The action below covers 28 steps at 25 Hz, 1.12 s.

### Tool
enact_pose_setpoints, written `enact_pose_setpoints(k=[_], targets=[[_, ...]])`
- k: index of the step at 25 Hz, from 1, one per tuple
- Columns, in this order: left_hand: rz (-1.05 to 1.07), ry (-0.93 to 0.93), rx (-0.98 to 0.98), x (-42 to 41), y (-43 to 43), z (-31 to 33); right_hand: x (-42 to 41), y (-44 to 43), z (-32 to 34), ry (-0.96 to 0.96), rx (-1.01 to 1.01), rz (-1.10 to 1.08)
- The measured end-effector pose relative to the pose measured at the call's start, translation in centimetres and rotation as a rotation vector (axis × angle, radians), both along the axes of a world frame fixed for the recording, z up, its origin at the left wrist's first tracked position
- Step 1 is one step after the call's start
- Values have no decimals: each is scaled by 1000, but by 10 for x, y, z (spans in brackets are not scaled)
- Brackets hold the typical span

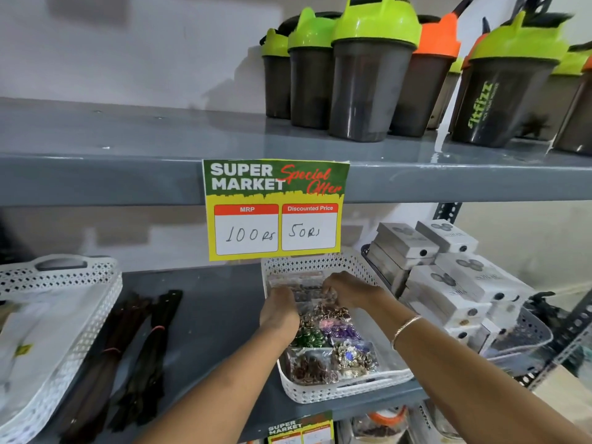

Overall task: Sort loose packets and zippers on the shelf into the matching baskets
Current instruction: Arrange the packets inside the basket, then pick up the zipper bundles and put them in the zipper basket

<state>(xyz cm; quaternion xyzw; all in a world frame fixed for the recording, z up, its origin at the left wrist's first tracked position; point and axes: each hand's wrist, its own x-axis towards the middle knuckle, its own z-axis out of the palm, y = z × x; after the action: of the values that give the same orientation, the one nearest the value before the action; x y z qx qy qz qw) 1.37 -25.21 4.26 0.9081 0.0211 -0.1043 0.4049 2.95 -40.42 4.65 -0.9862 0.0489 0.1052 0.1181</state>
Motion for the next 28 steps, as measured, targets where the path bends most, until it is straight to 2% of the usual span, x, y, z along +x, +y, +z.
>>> enact_pose_setpoints(k=[2,5,7,10,13,16,19,21,23,25,28], targets=[[-6,-58,-69,2,10,5,-3,2,9,-49,13,6],[-39,-208,-27,9,59,15,3,18,26,-164,87,14],[52,-246,30,17,109,15,9,50,35,-228,277,8],[149,-209,139,33,183,-5,12,121,34,-227,529,-23],[242,-106,146,32,232,-29,15,194,2,-90,863,-201],[231,-63,124,26,249,-47,19,252,-35,49,921,-332],[386,-34,43,31,251,-60,23,286,-61,90,713,-292],[442,10,38,38,254,-69,28,299,-68,80,716,-331],[377,14,-52,38,256,-64,30,304,-67,89,695,-354],[263,-15,-56,37,256,-60,33,303,-67,98,723,-333],[195,27,-185,45,258,-62,34,291,-63,153,906,-383]])
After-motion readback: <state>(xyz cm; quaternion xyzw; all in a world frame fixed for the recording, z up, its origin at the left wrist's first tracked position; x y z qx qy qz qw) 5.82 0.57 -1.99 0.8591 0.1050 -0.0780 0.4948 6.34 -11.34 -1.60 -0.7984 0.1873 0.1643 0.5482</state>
